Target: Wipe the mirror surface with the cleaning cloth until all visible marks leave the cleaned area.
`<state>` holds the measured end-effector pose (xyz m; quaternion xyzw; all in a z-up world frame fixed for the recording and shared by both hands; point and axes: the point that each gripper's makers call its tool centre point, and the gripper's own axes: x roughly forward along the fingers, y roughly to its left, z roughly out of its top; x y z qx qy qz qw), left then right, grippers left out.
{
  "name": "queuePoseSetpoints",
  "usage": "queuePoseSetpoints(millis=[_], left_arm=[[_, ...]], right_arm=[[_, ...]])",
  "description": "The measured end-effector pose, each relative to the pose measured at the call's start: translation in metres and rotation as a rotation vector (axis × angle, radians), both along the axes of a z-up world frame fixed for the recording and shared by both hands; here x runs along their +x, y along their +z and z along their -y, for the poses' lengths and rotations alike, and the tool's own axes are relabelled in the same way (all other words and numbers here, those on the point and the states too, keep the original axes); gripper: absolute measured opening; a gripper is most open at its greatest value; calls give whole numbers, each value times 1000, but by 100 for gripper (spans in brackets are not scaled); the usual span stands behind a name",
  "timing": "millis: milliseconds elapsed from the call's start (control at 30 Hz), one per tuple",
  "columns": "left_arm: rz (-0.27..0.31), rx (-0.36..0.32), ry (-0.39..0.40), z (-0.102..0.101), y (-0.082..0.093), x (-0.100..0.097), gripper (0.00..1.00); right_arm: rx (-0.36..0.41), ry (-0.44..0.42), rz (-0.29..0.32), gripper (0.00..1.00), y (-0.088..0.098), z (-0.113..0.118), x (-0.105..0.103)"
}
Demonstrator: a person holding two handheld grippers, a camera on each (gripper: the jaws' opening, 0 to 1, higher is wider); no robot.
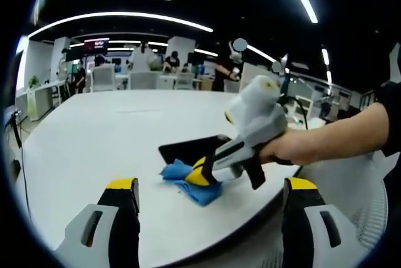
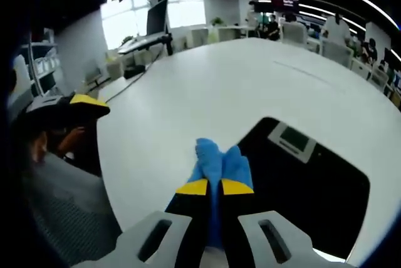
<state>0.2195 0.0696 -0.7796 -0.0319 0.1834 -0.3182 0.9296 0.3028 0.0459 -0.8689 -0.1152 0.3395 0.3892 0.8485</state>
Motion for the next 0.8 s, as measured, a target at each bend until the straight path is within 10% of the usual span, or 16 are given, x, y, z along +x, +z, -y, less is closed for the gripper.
queuePoseSetpoints(millis=[800], left_arm=[[0, 1, 3, 0, 0, 0, 95]], right_arm=[[-20, 29, 86, 0, 1, -3, 8]])
